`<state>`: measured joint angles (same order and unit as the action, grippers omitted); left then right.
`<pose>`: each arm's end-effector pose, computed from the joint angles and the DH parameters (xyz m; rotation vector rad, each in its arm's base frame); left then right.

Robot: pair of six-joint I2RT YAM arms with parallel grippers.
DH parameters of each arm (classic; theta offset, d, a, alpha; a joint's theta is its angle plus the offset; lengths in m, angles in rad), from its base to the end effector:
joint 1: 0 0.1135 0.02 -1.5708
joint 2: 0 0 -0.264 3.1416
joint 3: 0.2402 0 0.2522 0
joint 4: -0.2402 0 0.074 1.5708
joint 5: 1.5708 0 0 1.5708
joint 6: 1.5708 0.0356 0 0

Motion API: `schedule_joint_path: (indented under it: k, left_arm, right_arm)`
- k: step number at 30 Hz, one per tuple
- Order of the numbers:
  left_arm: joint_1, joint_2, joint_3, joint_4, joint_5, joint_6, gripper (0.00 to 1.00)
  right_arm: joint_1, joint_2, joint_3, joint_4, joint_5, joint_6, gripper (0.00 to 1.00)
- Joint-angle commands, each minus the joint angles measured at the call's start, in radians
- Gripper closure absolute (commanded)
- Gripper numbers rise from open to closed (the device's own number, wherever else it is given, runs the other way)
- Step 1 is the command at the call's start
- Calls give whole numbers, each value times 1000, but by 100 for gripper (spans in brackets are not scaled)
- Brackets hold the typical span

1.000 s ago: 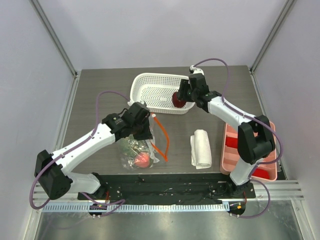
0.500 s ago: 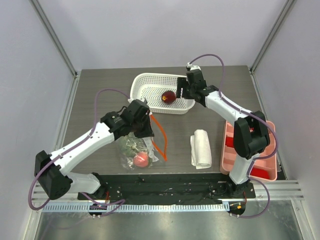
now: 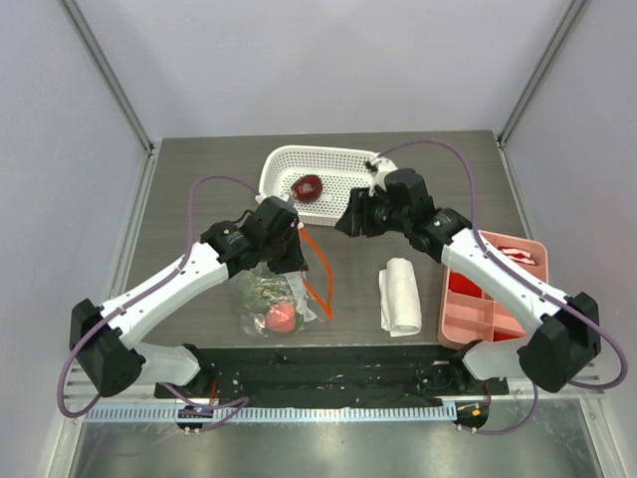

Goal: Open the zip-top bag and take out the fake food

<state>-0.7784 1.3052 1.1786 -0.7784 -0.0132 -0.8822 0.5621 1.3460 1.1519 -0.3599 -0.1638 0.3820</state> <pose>0.1918 -0.1885 0.3106 -0.1412 2.6030 -0.6537 0.2557 0.1679 0.3251 -0.2984 2.1848 0.7192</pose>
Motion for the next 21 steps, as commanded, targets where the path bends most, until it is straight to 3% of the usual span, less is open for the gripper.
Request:
schedule_joint_path:
  k: [1,6,11,17,21]
  left_arm:
    - [2,9,59,22,36,20,100]
    - [2,25,99,25,55,22,100]
    - [2,25,141,28,73,11,100]
    - [2,40,222,45,122,-20,100]
    - [2,55,274,59,140,-37,100]
  right_arm:
    - [90,-59,-67,45,-158,84,47]
    - [197,-61,-135,159,-184,167,56]
    - [209,-44,-193,217,-192,210,67]
    - [216,-22,-222,254,-221,225,67]
    - [222,-31,-189,152,-178,209,65]
